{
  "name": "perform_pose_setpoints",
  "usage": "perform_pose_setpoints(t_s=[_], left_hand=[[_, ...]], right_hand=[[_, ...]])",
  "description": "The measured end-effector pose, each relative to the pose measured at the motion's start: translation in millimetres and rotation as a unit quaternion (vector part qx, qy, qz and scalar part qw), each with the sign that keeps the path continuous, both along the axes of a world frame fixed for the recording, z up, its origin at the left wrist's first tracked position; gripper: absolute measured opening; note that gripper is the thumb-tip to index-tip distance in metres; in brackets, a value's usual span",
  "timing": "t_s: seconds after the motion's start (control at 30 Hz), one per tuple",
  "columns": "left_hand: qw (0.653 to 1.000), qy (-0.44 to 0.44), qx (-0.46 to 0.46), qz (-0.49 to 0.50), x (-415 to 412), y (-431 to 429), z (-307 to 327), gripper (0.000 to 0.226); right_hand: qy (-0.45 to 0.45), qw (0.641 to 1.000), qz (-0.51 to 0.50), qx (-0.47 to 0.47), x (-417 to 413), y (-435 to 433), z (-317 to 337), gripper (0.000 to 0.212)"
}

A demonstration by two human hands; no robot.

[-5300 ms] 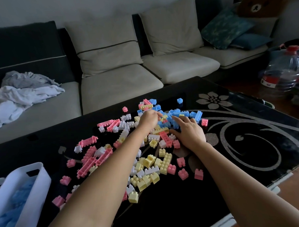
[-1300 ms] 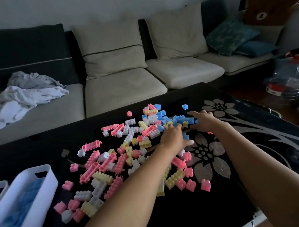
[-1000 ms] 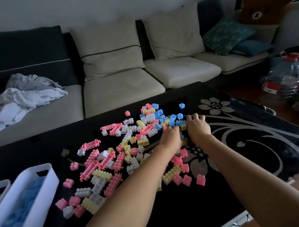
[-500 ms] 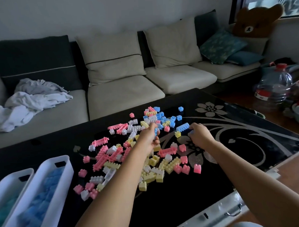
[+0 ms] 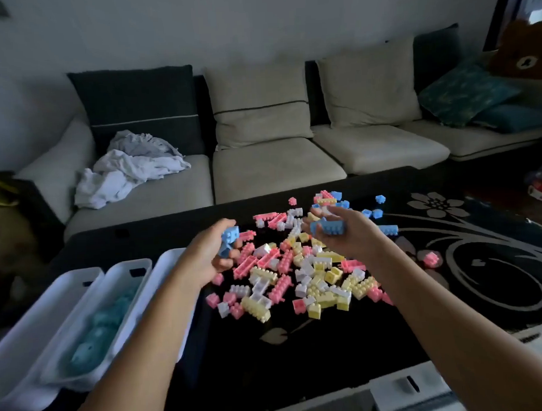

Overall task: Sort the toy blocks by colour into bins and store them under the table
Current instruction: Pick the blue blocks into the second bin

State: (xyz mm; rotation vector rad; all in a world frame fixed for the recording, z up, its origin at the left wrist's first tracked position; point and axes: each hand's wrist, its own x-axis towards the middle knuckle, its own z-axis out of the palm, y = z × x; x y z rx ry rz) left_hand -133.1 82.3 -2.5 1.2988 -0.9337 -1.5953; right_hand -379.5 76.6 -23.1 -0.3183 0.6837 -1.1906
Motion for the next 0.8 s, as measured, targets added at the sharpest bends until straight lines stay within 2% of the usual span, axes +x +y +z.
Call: perform_pose_setpoints(t_s=[0.07, 0.2, 0.33, 0.4, 0.47, 0.5, 0.57, 0.63, 0.7, 0.8], left_hand=[[0.996, -0.093, -0.014, 0.005, 40, 12, -2, 0.018], [0.964, -0.263, -0.005, 0.038, 99, 33, -14, 0.012], [0.925, -0.377, -0.025, 0.040, 123, 47, -28, 0.011], [0.911, -0.409, -0.045, 0.033, 126, 50, -34, 0.012], [0.901, -0.429, -0.059, 0.026, 127, 51, -39, 0.012], [0.899, -0.434, -0.061, 0.025, 127, 51, -40, 0.013], [0.896, -0.437, -0.066, 0.029, 126, 50, -41, 0.014], [0.879, -0.468, -0.080, 0.032, 125, 49, -40, 0.016], [0.857, -0.506, -0.096, 0.032, 123, 49, -37, 0.017], [0.840, -0.531, -0.101, 0.047, 118, 47, -31, 0.021]], right_hand=[[0.026, 0.999, 0.043, 0.006, 36, 0, 2, 0.014], [0.066, 0.987, 0.143, -0.018, 105, 2, 1, 0.016], [0.106, 0.976, 0.189, -0.019, 175, 5, 7, 0.015], [0.122, 0.976, 0.179, -0.009, 202, 4, 7, 0.015], [0.203, 0.967, 0.152, -0.020, 217, 5, 11, 0.034], [0.171, 0.976, 0.136, -0.007, 219, 4, 14, 0.047], [0.243, 0.961, 0.126, -0.035, 226, 0, 7, 0.058], [0.230, 0.955, 0.178, -0.052, 229, -3, 10, 0.049], [0.177, 0.956, 0.231, -0.035, 227, -7, 13, 0.046], [0.193, 0.953, 0.225, -0.067, 220, -11, 15, 0.045]])
